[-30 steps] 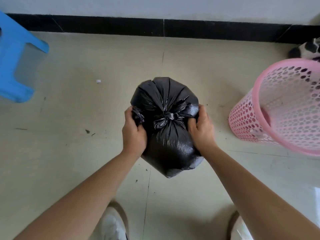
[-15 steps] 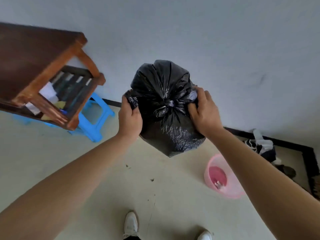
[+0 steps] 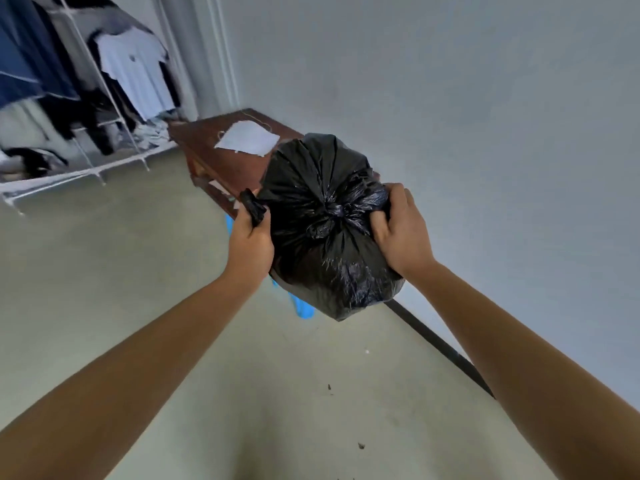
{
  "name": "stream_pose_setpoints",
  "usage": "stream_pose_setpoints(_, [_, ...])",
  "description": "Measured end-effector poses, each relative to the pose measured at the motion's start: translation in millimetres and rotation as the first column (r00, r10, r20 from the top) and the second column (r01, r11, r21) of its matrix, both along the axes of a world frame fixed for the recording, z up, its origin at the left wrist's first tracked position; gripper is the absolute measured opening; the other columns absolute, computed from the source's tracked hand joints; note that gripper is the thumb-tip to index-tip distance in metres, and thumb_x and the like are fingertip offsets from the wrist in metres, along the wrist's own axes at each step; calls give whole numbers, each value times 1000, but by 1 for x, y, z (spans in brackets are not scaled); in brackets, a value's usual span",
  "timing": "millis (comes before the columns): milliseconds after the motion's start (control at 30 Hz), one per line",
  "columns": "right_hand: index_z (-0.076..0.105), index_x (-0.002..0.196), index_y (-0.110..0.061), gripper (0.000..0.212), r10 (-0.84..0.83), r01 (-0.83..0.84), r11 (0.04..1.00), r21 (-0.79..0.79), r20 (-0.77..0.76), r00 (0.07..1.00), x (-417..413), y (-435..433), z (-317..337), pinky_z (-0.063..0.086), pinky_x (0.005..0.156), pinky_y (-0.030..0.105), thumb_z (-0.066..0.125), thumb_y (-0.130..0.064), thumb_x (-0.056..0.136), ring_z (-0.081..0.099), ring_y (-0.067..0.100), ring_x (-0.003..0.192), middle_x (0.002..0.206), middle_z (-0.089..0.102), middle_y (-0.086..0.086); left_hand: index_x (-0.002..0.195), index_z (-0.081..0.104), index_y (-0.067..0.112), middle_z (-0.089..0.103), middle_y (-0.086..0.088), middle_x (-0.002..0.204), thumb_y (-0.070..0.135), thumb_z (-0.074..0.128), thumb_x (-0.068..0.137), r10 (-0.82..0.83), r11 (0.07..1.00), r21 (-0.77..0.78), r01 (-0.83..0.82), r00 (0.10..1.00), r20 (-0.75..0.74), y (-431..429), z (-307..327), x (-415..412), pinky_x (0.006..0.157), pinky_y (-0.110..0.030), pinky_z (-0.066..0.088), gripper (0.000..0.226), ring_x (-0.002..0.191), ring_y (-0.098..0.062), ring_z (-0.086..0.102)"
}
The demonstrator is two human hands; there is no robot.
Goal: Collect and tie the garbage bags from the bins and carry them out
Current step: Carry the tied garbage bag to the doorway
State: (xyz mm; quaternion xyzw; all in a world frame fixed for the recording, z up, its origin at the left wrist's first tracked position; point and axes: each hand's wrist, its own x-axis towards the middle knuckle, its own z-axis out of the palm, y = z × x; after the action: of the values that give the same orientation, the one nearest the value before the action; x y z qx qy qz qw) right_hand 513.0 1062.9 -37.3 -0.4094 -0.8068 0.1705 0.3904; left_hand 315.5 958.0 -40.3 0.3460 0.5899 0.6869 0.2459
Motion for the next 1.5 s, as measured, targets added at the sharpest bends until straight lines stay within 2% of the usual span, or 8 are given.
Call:
stream_pose_setpoints(167, [44, 105, -16, 12, 165, -164, 986, 28, -25, 986, -187, -8, 32, 39, 73, 38, 45, -19, 93, 46, 20, 84, 102, 49, 6, 126, 57, 26, 64, 5, 125, 10, 41, 106, 119, 990, 79, -118, 993, 1, -43, 26, -168, 105, -29, 43, 30, 120, -14, 59])
stream_pose_setpoints(300, [44, 102, -17, 11, 328, -330, 944, 1, -121, 937, -340, -23, 43, 39, 74, 36, 47, -14, 92, 47, 21, 87, 103, 51, 7, 137, 54, 20, 61, -2, 136, 12, 39, 107, 215, 974, 82, -213, 976, -18, -80, 36, -303, 111, -36, 41, 35, 127, -16, 57])
stream_pose_setpoints(433, [44, 101, -14, 9, 420, -433, 900, -45, -172, 891, -463, -39, 40, 41, 74, 40, 48, -13, 92, 49, 24, 88, 101, 53, 10, 138, 54, 19, 64, 2, 131, 15, 40, 106, 375, 926, 49, -375, 927, 14, -109, 34, -400, 112, -40, 41, 35, 123, -14, 59])
stream_pose_setpoints(733, [49, 121, -14, 37, 595, -633, 762, -139, -235, 768, -684, -32, 21, 44, 88, 39, 43, -28, 87, 54, 25, 106, 116, 58, 10, 137, 56, 26, 63, 6, 134, 16, 39, 107, 563, 821, 55, -568, 823, 76, -130, 14, -568, 115, -41, 38, 36, 126, -13, 56])
stream_pose_setpoints(867, [49, 124, -12, 30, 655, -704, 696, -143, -276, 704, -793, -11, 12, 36, 83, 28, 48, -16, 94, 53, 22, 107, 118, 57, 8, 134, 58, 32, 64, 7, 133, 22, 42, 105, 639, 767, 41, -641, 768, 56, -115, 9, -664, 115, -44, 38, 35, 127, -15, 56])
stream_pose_setpoints(1133, [48, 117, -16, 22, 761, -821, 558, -118, -322, 563, -1014, 37, 39, 39, 81, 31, 48, -13, 95, 55, 19, 97, 108, 59, 5, 134, 57, 38, 62, 10, 137, 40, 47, 96, 728, 684, 13, -729, 684, 36, -78, 42, -854, 117, -46, 34, 40, 131, -16, 53])
stream_pose_setpoints(1400, [48, 123, -17, 30, 840, -905, 402, -142, -337, 426, -1234, -18, 47, 44, 88, 36, 46, -21, 93, 56, 18, 103, 112, 60, 1, 135, 57, 25, 64, 4, 133, 35, 42, 106, 820, 560, 10, -829, 555, 140, -128, 53, -1028, 113, -44, 40, 35, 125, -19, 57])
stream_pose_setpoints(1500, [49, 122, -15, 27, 863, -927, 361, -102, -339, 374, -1323, -51, 50, 44, 88, 33, 47, -16, 95, 56, 16, 102, 112, 60, 1, 123, 61, 26, 68, 6, 122, 30, 41, 107, 844, 517, 56, -854, 520, 135, -156, 57, -1103, 99, -33, 47, 27, 117, -15, 61])
